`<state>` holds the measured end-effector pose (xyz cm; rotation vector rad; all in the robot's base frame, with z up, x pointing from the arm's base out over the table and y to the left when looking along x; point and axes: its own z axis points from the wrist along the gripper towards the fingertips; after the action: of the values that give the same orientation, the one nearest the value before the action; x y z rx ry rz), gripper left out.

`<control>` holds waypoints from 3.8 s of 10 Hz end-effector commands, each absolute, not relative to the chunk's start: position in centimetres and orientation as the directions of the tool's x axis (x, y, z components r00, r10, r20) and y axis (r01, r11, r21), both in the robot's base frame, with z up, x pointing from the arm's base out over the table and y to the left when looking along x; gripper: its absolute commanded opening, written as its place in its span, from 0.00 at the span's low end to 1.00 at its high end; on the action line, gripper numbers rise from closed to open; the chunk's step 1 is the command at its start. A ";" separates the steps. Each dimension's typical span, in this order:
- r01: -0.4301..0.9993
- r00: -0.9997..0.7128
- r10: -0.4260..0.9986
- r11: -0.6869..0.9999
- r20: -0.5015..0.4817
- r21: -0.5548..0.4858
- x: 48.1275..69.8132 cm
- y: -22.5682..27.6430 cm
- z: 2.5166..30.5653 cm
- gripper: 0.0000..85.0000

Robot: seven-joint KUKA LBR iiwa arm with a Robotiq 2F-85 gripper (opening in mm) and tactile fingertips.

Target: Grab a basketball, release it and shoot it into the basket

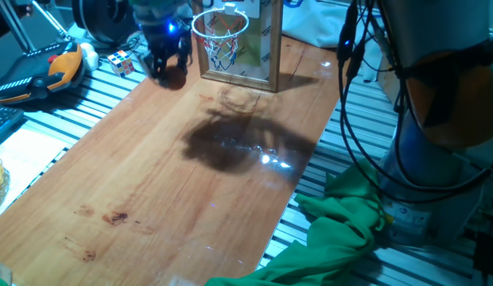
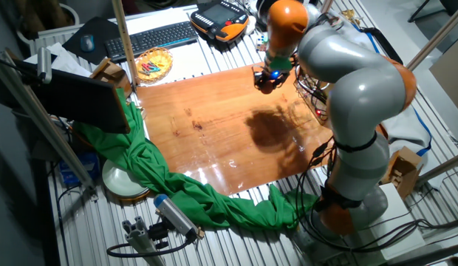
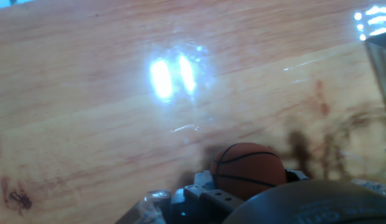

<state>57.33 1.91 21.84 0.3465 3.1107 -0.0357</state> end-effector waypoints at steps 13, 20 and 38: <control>0.223 -0.974 0.221 0.974 -0.042 -0.039 55.5 -6.3 28.7 0.01; 0.242 -0.970 0.242 0.970 -0.017 -0.023 55.1 -8.7 29.8 0.01; 0.209 -0.977 0.207 0.977 -0.051 -0.045 54.8 -10.9 29.7 0.01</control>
<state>54.80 -10.87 29.67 0.3256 3.0750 -0.0790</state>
